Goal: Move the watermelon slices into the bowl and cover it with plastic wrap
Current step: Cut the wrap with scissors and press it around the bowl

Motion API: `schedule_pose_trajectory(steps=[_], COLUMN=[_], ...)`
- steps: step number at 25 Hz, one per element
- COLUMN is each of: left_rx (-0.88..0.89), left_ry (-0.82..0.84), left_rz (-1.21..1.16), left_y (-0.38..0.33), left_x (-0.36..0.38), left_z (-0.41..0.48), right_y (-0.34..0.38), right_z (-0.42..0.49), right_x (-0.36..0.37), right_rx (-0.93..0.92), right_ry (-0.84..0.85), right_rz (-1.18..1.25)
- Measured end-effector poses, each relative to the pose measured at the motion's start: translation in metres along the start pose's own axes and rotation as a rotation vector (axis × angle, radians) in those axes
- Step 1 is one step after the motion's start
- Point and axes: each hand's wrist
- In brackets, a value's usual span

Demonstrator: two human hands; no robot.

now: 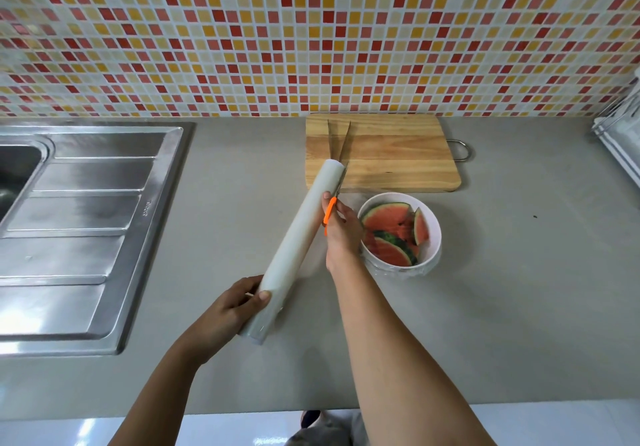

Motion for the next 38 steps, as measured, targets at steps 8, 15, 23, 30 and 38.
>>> schedule_pose_trajectory(steps=[8, 15, 23, 30, 38], left_rx=[0.009, -0.018, 0.097, 0.087, 0.056], left_ry=[0.004, -0.002, -0.376, -0.68, -0.686], left_rz=[0.048, -0.014, 0.039, 0.515, 0.778], left_y=[-0.004, 0.001, 0.002, 0.009, 0.014], left_x=[-0.013, -0.021, -0.011, 0.015, 0.017], left_z=[-0.011, -0.02, -0.005, 0.002, 0.004], right_y=[0.001, 0.008, -0.012, -0.04, -0.045], right_z=[0.009, 0.008, -0.029, -0.068, -0.068], right_x=[0.006, 0.012, 0.011, 0.014, 0.014], right_rx=[-0.018, -0.026, -0.292, -0.512, -0.479], right_ry=[0.028, 0.017, 0.183, 0.228, 0.253], right_rz=[-0.1, 0.037, -0.754, -1.401, -1.446])
Point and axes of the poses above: each hand's wrist, its own z-axis towards the middle knuckle, its own x-axis out of the palm, y = z × x, and after that the axes turned 10 degrees about -z, right-handed
